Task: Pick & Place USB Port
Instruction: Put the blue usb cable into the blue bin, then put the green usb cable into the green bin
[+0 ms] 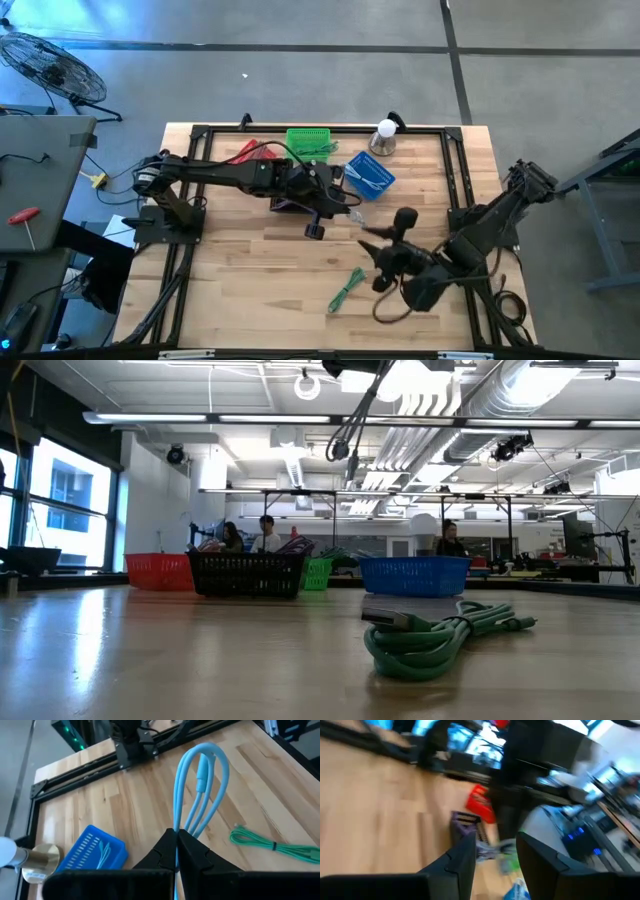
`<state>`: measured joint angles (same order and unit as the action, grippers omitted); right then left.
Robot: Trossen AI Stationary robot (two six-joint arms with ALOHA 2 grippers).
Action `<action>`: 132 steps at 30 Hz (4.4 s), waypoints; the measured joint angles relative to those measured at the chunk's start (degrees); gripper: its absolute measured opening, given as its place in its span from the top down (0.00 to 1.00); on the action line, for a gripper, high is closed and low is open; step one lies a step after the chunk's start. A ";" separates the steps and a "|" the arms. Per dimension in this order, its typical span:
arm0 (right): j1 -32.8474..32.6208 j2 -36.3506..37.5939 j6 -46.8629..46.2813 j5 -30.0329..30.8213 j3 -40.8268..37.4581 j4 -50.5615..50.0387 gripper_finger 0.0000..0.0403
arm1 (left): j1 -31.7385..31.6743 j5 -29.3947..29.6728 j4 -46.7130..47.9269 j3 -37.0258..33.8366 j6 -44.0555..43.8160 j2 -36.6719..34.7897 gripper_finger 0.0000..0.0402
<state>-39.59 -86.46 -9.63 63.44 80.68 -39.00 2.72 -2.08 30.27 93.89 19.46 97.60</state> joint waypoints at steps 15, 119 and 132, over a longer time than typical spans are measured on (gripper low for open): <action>7.54 0.00 -9.59 -15.07 0.00 -3.21 0.67 | 2.54 1.61 0.94 0.00 2.82 0.00 1.00; 39.14 -7.19 19.05 -85.16 0.04 -4.69 0.40 | 12.07 14.90 58.94 -22.90 -58.04 -10.39 0.48; 15.18 -10.65 23.32 -61.33 0.04 -0.65 0.43 | 28.23 9.99 43.57 -38.39 -70.79 -11.30 0.48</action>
<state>-24.42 -97.11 13.69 2.11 80.73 -39.64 30.96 7.90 73.83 55.50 -51.33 86.30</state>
